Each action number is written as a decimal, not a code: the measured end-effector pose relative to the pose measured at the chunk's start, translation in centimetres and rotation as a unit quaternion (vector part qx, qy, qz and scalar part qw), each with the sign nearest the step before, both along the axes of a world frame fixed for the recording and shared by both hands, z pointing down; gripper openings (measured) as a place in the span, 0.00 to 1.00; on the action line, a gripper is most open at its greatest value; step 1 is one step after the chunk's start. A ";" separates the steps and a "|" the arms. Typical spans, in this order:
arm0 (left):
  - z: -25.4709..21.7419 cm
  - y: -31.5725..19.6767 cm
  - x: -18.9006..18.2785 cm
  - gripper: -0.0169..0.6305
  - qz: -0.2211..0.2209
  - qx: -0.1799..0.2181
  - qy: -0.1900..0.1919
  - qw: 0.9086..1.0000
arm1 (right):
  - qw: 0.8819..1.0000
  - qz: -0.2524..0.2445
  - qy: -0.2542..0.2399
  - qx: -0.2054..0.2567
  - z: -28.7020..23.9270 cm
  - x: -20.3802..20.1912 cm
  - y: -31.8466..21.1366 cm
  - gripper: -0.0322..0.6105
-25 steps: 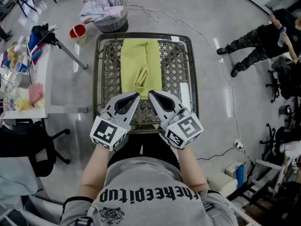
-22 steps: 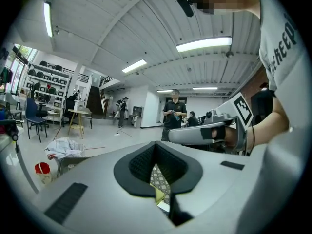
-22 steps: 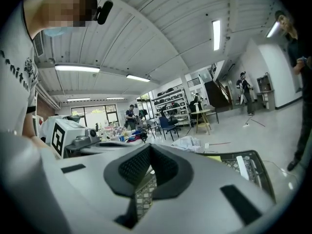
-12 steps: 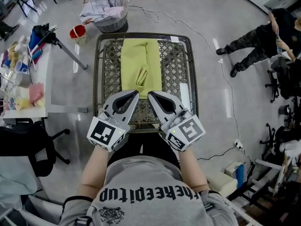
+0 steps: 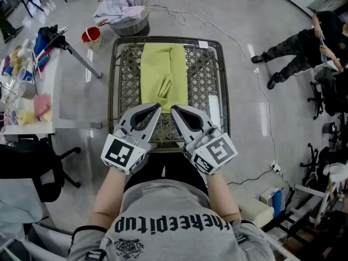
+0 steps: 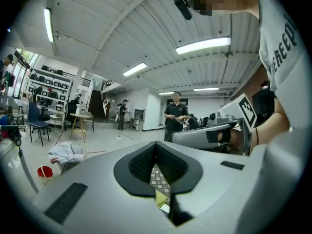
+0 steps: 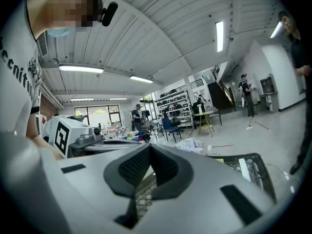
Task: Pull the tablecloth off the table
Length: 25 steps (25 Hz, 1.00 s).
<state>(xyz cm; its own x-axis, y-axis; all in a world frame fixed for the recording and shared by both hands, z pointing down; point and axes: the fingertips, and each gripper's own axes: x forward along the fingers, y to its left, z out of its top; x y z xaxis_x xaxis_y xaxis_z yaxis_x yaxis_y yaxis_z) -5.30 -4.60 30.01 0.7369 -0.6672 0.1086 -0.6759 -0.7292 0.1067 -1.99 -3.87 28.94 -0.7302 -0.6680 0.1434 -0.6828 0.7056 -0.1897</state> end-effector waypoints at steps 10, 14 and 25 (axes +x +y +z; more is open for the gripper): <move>0.0 -0.5 0.1 0.05 0.000 0.000 0.004 1.000 | 1.000 0.001 0.003 0.001 0.1 0.1 -0.3 0.07; 0.2 -0.6 0.1 0.05 -0.001 -0.001 0.004 1.000 | 1.000 0.000 0.003 0.003 0.1 0.1 -0.3 0.07; 0.2 -0.6 0.3 0.05 0.001 -0.005 0.002 1.000 | 1.000 0.000 0.002 0.004 -0.1 0.2 -0.3 0.07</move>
<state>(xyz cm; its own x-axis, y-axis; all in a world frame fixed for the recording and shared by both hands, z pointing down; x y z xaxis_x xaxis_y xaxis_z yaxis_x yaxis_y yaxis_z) -5.02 -5.18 30.21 0.7392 -0.6641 0.1124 -0.6735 -0.7298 0.1178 -1.76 -4.12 28.88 -0.7300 -0.6688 0.1408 -0.6831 0.7077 -0.1804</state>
